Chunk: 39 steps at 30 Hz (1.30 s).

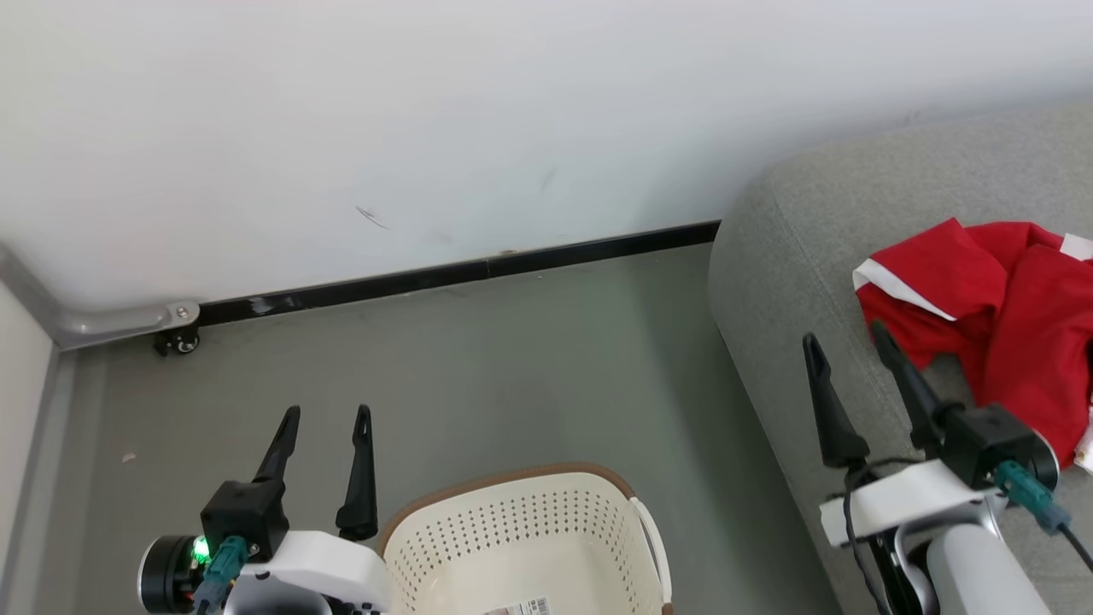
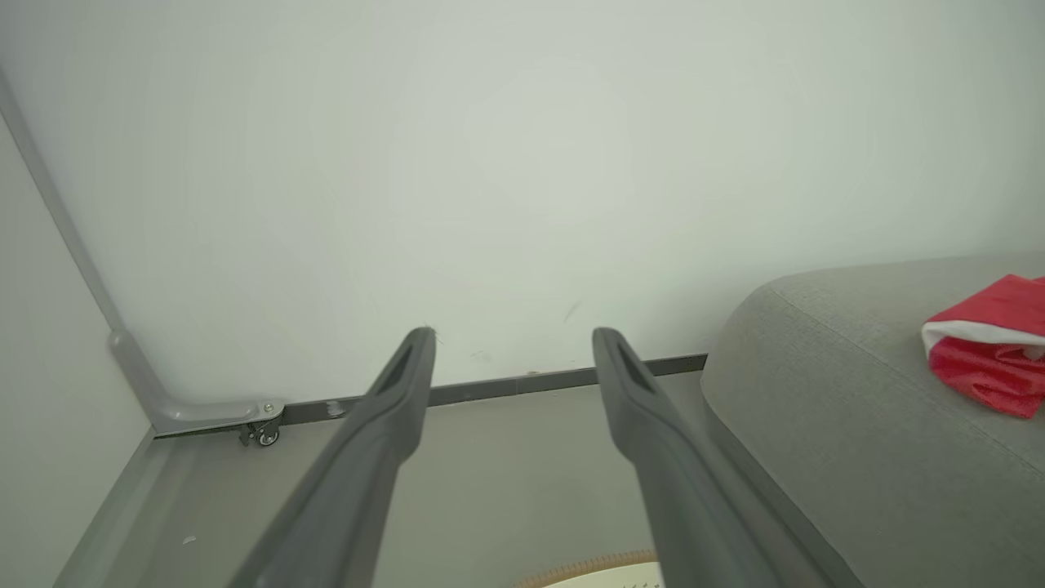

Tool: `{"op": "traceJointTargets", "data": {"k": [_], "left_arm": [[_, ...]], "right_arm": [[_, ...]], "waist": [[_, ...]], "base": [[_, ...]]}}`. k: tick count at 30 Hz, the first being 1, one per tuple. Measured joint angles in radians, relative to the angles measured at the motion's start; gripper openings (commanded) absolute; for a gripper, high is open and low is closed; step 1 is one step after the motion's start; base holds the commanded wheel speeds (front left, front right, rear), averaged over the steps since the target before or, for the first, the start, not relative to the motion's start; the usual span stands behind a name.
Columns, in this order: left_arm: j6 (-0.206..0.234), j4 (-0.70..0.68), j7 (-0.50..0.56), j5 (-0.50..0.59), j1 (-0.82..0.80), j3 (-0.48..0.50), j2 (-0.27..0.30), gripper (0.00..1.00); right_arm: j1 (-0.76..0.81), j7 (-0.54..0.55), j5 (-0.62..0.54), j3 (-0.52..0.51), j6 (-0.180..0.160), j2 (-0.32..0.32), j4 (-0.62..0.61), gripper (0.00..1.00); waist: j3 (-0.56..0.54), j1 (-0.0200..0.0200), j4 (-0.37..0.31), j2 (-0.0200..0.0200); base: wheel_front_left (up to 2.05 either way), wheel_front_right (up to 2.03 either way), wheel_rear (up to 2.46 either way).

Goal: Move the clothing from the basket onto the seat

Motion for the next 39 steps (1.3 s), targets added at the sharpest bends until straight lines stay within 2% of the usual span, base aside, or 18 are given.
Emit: {"op": "traceJointTargets", "data": {"k": [9, 39], "left_arm": [[0.027, 0.002, 0.000, 0.002, 0.028, 0.038, -0.001, 1.00], [0.031, -0.025, 0.000, 0.027, 0.109, 0.069, -0.011, 1.00]], "right_arm": [[0.083, 0.002, -0.010, -0.041, 0.000, 0.027, 0.003, 1.00], [0.203, 0.050, -0.015, -0.066, 0.000, 0.040, -0.052, 1.00]], "waist": [[-0.040, 0.0000, 0.026, 0.0000], [-0.084, 0.0000, 0.040, 0.0000]], "base": [[0.00, 0.00, 0.00], [0.00, 0.00, 0.00]]}}
